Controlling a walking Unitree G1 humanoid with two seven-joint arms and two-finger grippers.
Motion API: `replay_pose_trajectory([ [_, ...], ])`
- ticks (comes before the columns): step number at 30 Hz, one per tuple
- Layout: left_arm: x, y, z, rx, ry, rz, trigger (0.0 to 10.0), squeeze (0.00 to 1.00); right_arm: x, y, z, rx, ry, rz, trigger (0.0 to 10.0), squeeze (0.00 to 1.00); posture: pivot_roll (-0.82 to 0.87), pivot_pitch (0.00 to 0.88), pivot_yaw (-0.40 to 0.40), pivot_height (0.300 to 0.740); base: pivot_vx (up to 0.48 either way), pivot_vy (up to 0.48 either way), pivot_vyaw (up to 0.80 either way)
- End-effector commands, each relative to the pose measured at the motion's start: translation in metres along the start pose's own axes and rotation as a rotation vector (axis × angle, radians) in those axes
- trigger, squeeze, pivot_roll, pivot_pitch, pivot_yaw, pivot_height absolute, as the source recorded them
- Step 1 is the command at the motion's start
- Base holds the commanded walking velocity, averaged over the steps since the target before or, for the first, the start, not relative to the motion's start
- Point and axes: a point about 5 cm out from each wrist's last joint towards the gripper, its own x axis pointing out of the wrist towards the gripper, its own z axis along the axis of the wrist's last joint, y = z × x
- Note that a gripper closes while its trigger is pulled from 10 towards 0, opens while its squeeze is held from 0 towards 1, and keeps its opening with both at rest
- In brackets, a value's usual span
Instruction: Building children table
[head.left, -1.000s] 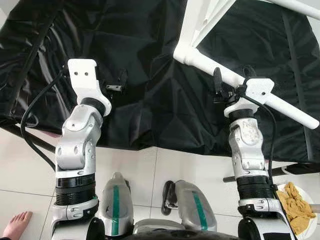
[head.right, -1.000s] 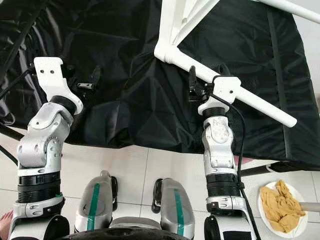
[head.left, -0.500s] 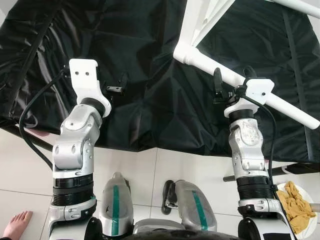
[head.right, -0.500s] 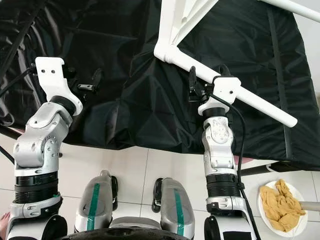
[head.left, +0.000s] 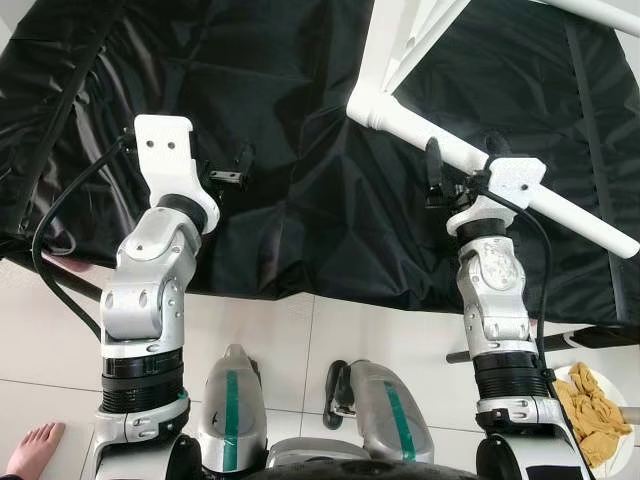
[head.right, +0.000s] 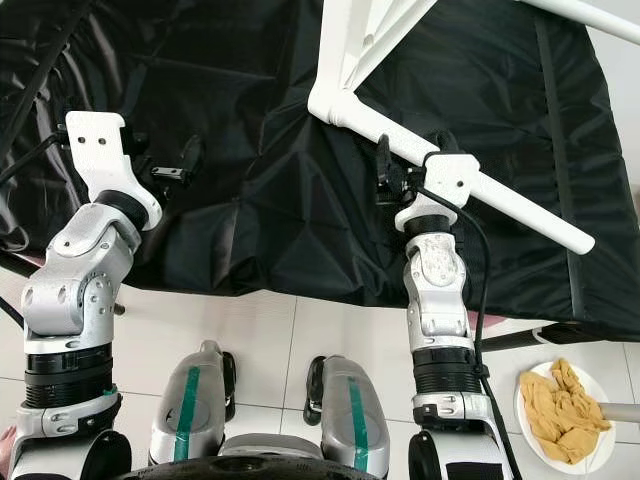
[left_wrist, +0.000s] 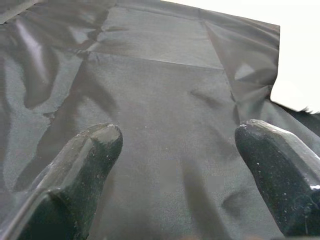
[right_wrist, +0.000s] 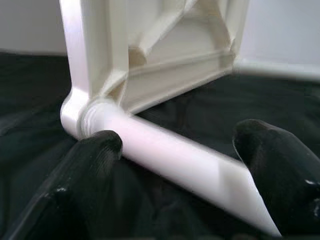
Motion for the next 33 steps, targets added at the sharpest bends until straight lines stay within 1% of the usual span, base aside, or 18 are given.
replay_pose_trajectory([
  [1, -0.001, 0.001, -0.008, 0.0, 0.024, 0.027, 10.0, 0.0, -0.001, -0.003, -0.009, 0.018, 0.069, -0.002, 10.0, 0.0, 0.09, 0.048, -0.027, 0.74, 0.0, 0.0, 0.0],
  [2, -0.001, 0.002, -0.01, 0.0, 0.027, 0.03, 10.0, 0.0, 0.0, -0.004, -0.01, 0.026, 0.087, -0.006, 10.0, 0.0, 0.09, 0.048, -0.027, 0.74, 0.0, 0.0, 0.0],
  [5, -0.002, 0.001, -0.01, -0.001, 0.028, 0.032, 10.0, 0.0, 0.001, -0.006, -0.008, 0.028, 0.087, -0.007, 10.0, 0.0, 0.09, 0.047, -0.027, 0.74, 0.0, 0.0, 0.0],
  [6, -0.002, 0.001, -0.01, -0.005, 0.028, 0.032, 10.0, 0.0, 0.002, -0.009, -0.004, 0.009, 0.073, -0.006, 10.0, 0.0, 0.09, 0.047, -0.029, 0.74, 0.0, 0.0, 0.0],
  [12, -0.003, 0.002, -0.01, -0.012, 0.027, 0.038, 10.0, 0.0, 0.003, -0.012, 0.002, -0.007, 0.048, 0.0, 10.0, 0.0, 0.1, 0.048, -0.034, 0.74, 0.0, 0.0, 0.0],
  [33, -0.003, 0.0, -0.011, -0.018, 0.022, 0.041, 10.0, 0.0, 0.005, -0.009, 0.006, -0.009, 0.057, 0.016, 10.0, 0.0, 0.11, 0.047, -0.045, 0.74, 0.0, 0.0, 0.0],
])
